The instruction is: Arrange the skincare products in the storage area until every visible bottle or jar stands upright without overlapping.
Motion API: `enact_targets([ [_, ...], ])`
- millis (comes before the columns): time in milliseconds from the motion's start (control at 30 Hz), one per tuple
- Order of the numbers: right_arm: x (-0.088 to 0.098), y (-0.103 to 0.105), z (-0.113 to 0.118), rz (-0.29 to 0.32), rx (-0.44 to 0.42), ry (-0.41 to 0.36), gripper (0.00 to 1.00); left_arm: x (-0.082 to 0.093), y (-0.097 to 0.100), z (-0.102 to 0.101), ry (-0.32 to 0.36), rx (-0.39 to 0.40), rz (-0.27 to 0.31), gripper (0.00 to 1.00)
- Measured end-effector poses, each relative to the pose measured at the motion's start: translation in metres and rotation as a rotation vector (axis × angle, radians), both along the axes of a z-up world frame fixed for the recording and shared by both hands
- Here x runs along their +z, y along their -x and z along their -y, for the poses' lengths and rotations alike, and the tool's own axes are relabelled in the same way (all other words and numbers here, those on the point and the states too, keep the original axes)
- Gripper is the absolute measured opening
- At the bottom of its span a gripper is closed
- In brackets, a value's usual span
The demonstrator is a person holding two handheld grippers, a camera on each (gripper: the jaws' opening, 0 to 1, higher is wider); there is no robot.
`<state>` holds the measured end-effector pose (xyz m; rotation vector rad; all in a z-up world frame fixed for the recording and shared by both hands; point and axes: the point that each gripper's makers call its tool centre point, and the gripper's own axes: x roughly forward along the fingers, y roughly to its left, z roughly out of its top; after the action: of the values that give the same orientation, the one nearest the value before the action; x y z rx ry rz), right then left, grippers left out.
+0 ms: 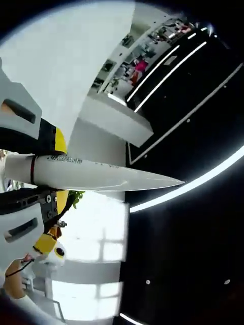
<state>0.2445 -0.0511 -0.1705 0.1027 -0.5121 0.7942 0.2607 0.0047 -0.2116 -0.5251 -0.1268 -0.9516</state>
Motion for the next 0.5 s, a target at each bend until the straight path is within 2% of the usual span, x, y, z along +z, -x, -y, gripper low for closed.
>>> enact_targets([
  [33, 0.007, 0.002, 0.005, -0.011, 0.033, -0.073, 0.95, -0.002, 0.001, 0.003, -0.025, 0.003, 0.009, 0.22],
  [133, 0.014, 0.002, 0.017, -0.021, 0.056, -0.164, 0.95, -0.003, 0.003, 0.010, -0.061, -0.019, 0.028, 0.22],
  [233, 0.017, 0.003, 0.023, -0.002, 0.060, -0.180, 0.94, -0.003, 0.009, 0.022, -0.087, -0.057, 0.054, 0.22],
  [333, 0.019, 0.008, 0.017, -0.033, 0.135, -0.228, 0.95, -0.005, 0.014, 0.030, -0.119, -0.066, 0.065, 0.22],
  [400, 0.020, 0.014, 0.009, -0.037, 0.186, -0.228, 0.96, -0.008, 0.018, 0.034, -0.142, -0.074, 0.075, 0.22],
  [500, 0.018, 0.019, -0.001, -0.045, 0.217, -0.206, 0.95, -0.012, 0.021, 0.041, -0.188, -0.076, 0.097, 0.22],
])
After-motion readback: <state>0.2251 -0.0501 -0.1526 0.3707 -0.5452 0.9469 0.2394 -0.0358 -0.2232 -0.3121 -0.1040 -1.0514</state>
